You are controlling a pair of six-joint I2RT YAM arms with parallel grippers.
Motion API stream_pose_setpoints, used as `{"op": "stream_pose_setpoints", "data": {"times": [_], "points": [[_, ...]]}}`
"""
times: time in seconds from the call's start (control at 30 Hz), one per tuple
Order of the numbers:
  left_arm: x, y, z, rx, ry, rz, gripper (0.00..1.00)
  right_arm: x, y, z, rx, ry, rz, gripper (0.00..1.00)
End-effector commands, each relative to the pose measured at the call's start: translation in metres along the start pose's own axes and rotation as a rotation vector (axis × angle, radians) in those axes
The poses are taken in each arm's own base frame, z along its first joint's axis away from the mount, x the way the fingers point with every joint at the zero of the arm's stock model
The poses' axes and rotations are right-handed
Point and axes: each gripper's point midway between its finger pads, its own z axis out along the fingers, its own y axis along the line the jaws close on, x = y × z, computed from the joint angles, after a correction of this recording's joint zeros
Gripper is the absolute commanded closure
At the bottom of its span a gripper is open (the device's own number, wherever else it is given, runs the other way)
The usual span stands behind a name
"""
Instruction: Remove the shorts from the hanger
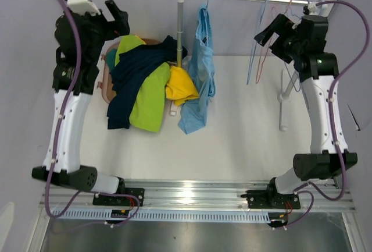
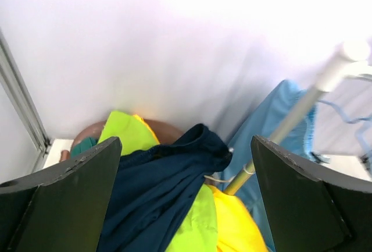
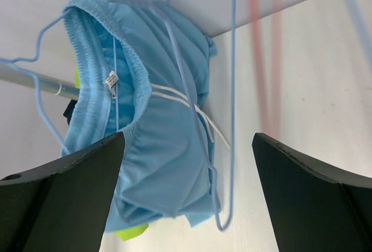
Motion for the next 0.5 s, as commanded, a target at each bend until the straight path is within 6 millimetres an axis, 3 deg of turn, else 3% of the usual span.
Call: {"op": "stream_pose_setpoints", "data": {"times": [0.0, 0.07, 0.1, 0.17, 0.2, 0.23, 0.27, 0.3, 0.37, 0.43, 0.47], "points": [[0.026, -0.002, -0.009, 0.029, 0.053, -0.008, 0.01, -0.028, 0.009, -0.062, 0.020, -0.141, -0.047, 0.01], [0.025, -0.004, -0.026, 0.047, 0.045, -0.027, 0.01, -0.035, 0.025, -0.085, -0.040, -0.179, -0.045, 0.00], [0.048, -0.002, -0.027, 0.049, 0.090, -0.028, 0.01, -0.034, 0.036, -0.090, -0.089, -0.172, -0.042, 0.01], [0.037, -0.007, -0.045, 0.082, 0.043, -0.048, 0.01, -0.040, 0.062, -0.102, -0.191, -0.200, -0.028, 0.01], [0.060, -0.005, -0.046, 0.081, 0.085, -0.047, 0.01, -0.034, 0.079, -0.103, -0.245, -0.183, -0.036, 0.01], [0.059, -0.008, -0.050, 0.099, 0.074, -0.051, 0.01, -0.033, 0.092, -0.104, -0.281, -0.188, -0.044, 0.01], [0.060, -0.009, -0.054, 0.107, 0.072, -0.055, 0.01, -0.028, 0.100, -0.093, -0.297, -0.165, -0.049, 0.01], [0.067, -0.011, -0.061, 0.116, 0.079, -0.055, 0.01, -0.024, 0.119, -0.095, -0.342, -0.156, -0.061, 0.01], [0.087, -0.009, -0.066, 0.117, 0.119, -0.044, 0.01, -0.017, 0.136, -0.084, -0.373, -0.130, -0.072, 0.02], [0.091, -0.013, -0.076, 0.144, 0.131, -0.045, 0.01, -0.007, 0.155, -0.064, -0.395, -0.097, -0.082, 0.04], [0.105, -0.016, -0.079, 0.172, 0.165, -0.044, 0.01, -0.003, 0.162, -0.057, -0.404, -0.089, -0.091, 0.05]]}}
